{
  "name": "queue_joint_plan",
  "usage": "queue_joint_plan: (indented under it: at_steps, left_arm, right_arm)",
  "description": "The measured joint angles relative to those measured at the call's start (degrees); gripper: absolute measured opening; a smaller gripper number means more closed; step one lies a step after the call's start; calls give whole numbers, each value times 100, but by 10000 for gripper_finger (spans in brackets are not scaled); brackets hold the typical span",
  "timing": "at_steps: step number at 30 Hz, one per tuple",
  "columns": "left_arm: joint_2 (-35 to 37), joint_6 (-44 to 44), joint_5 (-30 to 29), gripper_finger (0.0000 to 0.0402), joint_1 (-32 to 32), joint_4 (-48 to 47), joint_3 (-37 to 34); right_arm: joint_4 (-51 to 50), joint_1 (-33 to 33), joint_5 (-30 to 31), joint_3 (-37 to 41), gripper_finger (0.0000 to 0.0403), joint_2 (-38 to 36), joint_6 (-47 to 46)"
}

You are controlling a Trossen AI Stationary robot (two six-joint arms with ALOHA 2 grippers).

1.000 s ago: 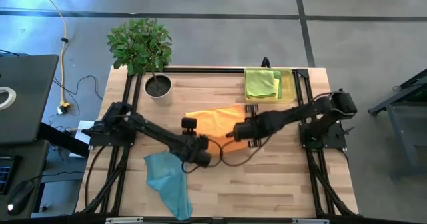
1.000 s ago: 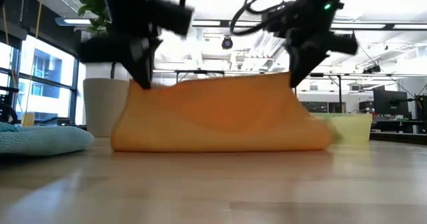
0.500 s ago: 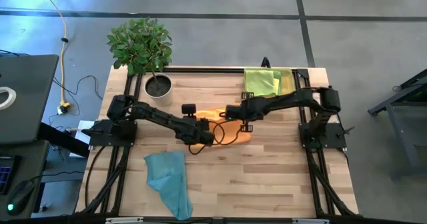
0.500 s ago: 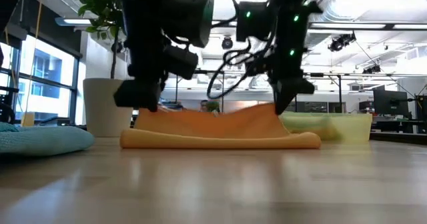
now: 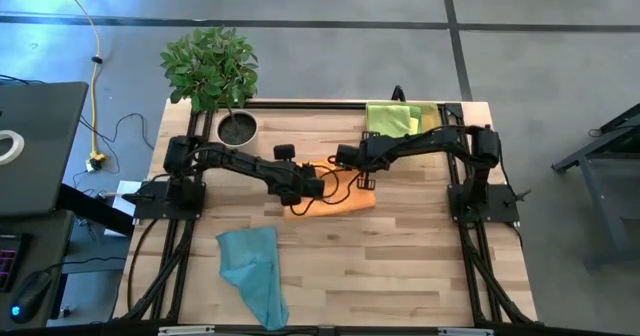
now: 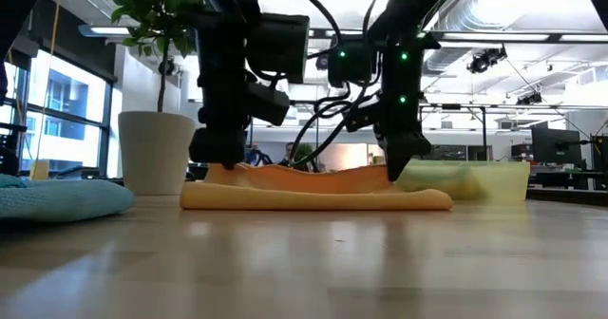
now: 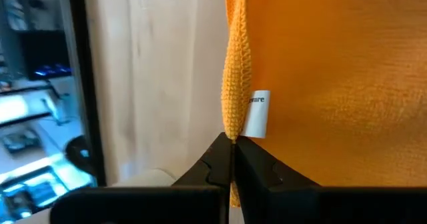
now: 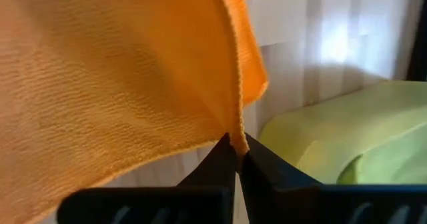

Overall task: Fold microfiber towels
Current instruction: Fold the orange microfiber towel

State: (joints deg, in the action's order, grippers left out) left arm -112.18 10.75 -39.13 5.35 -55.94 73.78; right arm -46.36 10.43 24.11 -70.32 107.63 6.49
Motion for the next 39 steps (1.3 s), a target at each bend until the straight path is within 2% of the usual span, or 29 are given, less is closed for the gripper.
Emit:
queue_joint_plan:
  at_steps: [2, 5, 10, 13, 15, 20, 22, 25, 29, 34, 39]
  left_arm:
    - [0, -4, 166, 4, 81, 62, 1]
    - [0, -25, 233, 16, 182, 41, 2]
    - [0, 16, 3, 64, 292, -121, 2]
    - [0, 170, -60, 92, 294, -440, 2]
    - [0, 295, -60, 105, 282, -716, 2]
    - [58, 392, -58, 110, -4, -1109, 2]
    - [191, 152, 11, 104, -225, -1027, 5]
    - [343, -380, 472, 95, -481, -692, 7]
    - [382, -779, 1175, 93, -591, -42, 7]
    - [309, -798, 1970, 94, -584, 651, 3]
    - [224, -526, 2123, 91, -620, 838, -90]
  right_arm:
    - [-7, 23, -84, 0, 17, 0, 2]
    - [24, 22, -20, 0, 59, 0, 106]
    - [-68, 10, 218, -112, 139, -2, 129]
    - [-266, 1, 153, -200, 164, -2, 68]
    - [-264, -3, -91, -214, 167, -2, -3]
    - [150, -8, -1239, -82, 150, -4, -20]
    - [360, -8, -1561, 44, 141, -4, -34]
    - [642, -34, -1838, 305, 132, -4, -185]
    - [848, -219, -1784, 594, 125, -39, -430]
    - [835, -659, -1667, 766, 118, -48, -692]
    - [751, -1169, -1645, 773, 111, -49, -964]
